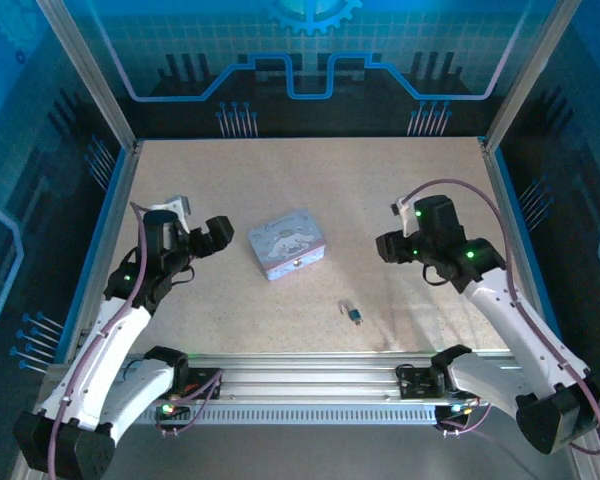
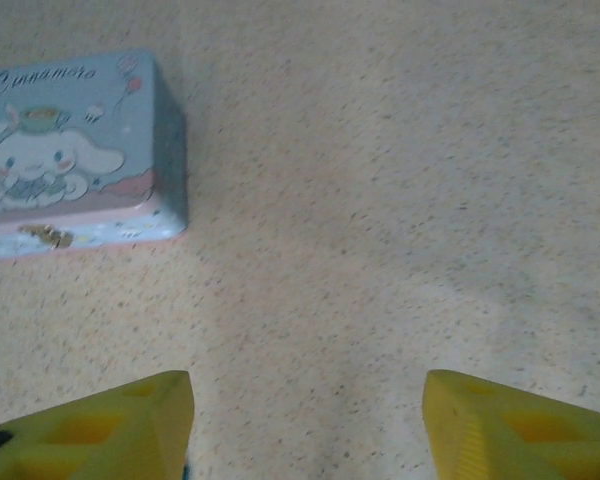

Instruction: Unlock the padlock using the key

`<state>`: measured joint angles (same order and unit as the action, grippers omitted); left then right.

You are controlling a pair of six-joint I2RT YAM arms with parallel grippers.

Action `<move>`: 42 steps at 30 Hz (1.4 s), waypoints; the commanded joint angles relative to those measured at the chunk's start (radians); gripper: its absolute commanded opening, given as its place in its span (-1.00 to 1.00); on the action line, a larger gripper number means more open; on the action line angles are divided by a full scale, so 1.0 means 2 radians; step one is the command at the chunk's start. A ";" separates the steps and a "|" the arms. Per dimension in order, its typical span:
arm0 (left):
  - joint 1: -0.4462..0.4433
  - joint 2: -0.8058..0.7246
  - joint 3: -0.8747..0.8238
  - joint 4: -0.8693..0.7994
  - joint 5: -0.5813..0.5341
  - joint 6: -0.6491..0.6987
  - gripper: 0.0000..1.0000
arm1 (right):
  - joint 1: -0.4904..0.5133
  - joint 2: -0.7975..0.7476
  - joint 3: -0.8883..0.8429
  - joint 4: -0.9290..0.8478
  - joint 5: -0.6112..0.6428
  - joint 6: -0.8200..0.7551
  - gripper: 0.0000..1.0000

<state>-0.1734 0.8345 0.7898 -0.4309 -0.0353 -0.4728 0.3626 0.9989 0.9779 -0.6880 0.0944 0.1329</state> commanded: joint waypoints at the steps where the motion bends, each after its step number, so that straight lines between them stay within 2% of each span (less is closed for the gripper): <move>1: 0.012 0.006 0.005 0.034 -0.028 0.033 0.98 | -0.027 -0.015 -0.019 0.041 -0.008 -0.022 0.35; 5: 0.025 0.016 -0.004 0.060 -0.043 0.047 0.98 | -0.058 -0.018 -0.041 0.082 -0.022 -0.022 0.56; 9: 0.034 0.019 -0.028 0.098 -0.071 0.061 0.98 | -0.080 -0.013 -0.075 0.131 -0.023 -0.029 0.99; 14: 0.044 0.024 -0.062 0.142 -0.113 0.096 0.98 | -0.102 -0.015 -0.136 0.222 -0.015 -0.059 1.00; 21: 0.056 0.051 -0.110 0.211 -0.131 0.128 0.98 | -0.143 0.003 -0.232 0.397 -0.024 -0.060 1.00; 33: 0.066 0.114 -0.145 0.287 -0.122 0.152 0.98 | -0.164 0.106 -0.286 0.611 -0.063 -0.070 0.99; 42: 0.075 0.157 -0.161 0.335 -0.117 0.157 0.98 | -0.164 0.223 -0.302 0.750 -0.108 -0.094 0.99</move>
<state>-0.0364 1.1275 0.4870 0.1692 -0.2726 -0.1795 0.0490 1.4010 0.3855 0.6594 -0.0643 -0.0204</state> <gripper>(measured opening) 0.990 0.998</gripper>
